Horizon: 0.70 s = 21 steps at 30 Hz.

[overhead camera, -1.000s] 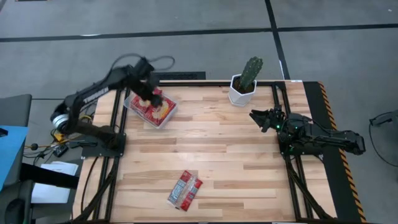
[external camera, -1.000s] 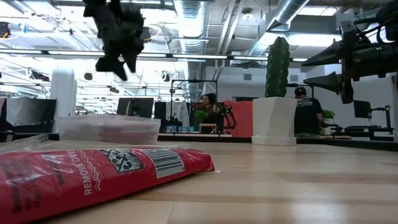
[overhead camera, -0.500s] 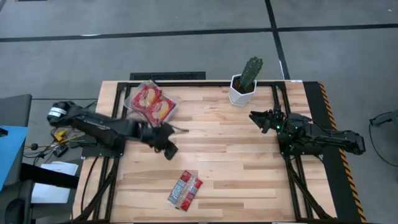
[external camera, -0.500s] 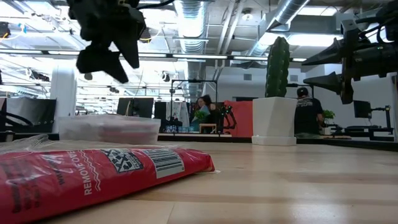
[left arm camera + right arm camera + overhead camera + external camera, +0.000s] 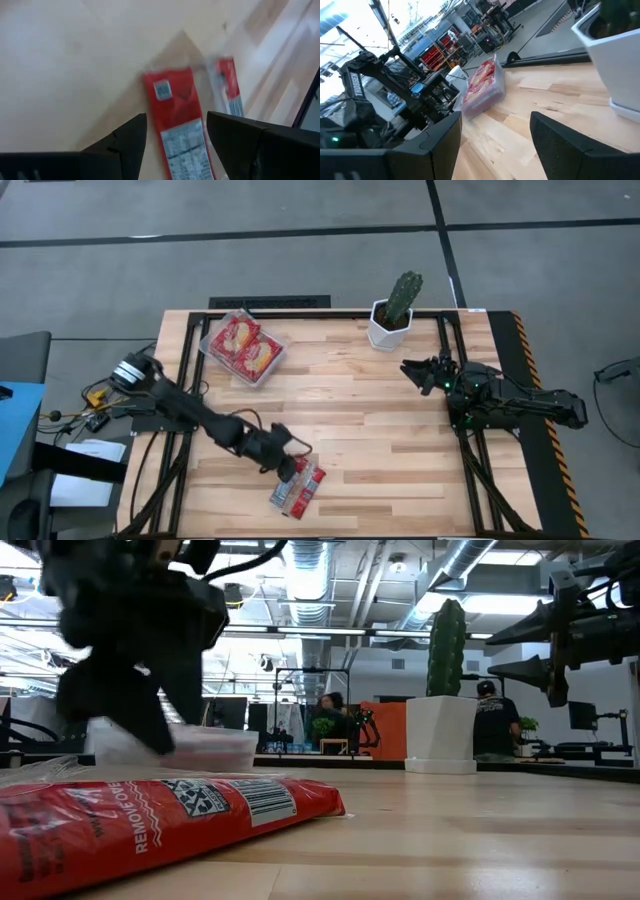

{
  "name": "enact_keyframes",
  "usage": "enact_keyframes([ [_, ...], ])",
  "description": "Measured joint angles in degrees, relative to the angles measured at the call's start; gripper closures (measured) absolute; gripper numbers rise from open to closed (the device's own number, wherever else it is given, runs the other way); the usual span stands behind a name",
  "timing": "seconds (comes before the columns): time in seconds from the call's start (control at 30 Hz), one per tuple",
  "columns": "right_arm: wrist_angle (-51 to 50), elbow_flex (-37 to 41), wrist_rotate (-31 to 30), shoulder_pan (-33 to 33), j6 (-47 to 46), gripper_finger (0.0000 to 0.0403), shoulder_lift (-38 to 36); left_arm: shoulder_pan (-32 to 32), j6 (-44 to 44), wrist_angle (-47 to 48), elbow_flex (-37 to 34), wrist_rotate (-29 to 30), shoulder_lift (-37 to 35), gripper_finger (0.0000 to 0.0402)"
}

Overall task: Sort popcorn bags into baskets
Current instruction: Put the red popcorn bag into the transparent bin

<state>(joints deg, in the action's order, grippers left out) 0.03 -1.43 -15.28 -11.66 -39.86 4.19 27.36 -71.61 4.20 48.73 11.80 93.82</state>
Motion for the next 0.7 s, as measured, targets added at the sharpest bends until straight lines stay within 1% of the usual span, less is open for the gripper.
enact_keyframes([
  [0.17,-0.02,0.00,0.45,0.00,0.02,0.0143,-0.02,2.51,-2.72,-2.79,1.01,-1.82,5.85,0.0207],
  [0.37,-0.02,0.00,0.45,0.00,-0.10,0.0143,0.00,5.33,-4.94,-0.86,5.26,0.93,12.21,0.0207],
  [0.47,-0.02,0.00,0.45,0.00,-0.15,0.0143,0.00,6.19,-7.50,-0.41,7.62,0.31,16.29,0.0215],
  [0.57,-0.02,0.00,0.45,0.00,-0.12,0.0143,0.00,7.25,-8.82,-1.10,9.73,1.19,19.22,0.0252],
  [0.7,-0.04,0.00,0.91,0.00,-0.15,0.0143,-0.01,7.51,-8.32,-3.31,10.65,1.35,20.74,0.0342],
])
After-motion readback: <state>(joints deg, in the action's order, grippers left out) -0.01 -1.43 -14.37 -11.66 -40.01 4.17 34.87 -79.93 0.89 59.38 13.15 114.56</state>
